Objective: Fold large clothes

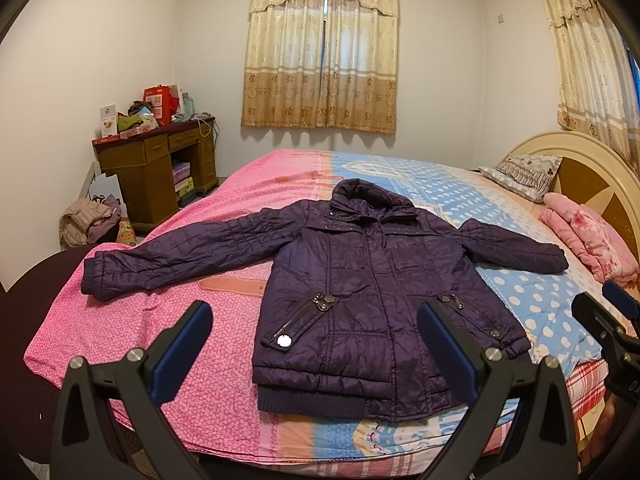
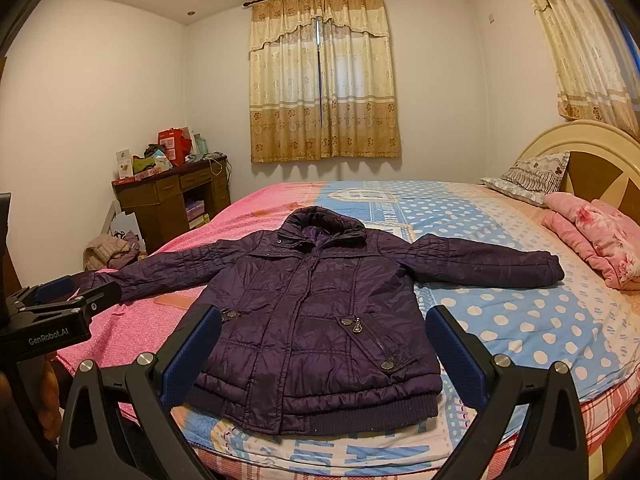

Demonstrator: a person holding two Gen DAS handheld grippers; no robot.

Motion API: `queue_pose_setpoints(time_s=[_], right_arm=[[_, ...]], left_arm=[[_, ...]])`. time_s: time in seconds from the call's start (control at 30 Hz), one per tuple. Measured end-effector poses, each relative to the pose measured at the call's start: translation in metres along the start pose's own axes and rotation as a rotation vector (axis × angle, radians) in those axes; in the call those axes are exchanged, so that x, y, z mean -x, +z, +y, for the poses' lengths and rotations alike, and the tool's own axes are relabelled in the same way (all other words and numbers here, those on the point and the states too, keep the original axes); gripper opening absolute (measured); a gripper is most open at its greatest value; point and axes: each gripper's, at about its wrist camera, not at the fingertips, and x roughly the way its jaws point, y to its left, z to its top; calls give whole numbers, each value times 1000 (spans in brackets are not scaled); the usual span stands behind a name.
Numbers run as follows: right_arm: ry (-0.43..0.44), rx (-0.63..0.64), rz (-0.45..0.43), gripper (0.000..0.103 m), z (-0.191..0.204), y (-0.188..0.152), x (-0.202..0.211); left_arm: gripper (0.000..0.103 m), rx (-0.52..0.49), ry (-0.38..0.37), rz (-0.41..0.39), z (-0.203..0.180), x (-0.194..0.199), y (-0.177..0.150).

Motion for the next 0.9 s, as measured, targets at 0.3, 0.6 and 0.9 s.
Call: queue_pose_setpoints(time_s=[0.3, 0.6, 0.9], right_arm=[[1, 0, 2, 102, 1, -2, 0], [9, -1, 4, 102, 1, -2, 0], [12, -2, 3, 102, 2, -2, 1]], left_arm=[[103, 0, 0, 0, 0, 0, 0], [103, 1, 1, 0, 1, 0, 1], [103, 1, 0, 3, 1, 0, 1]])
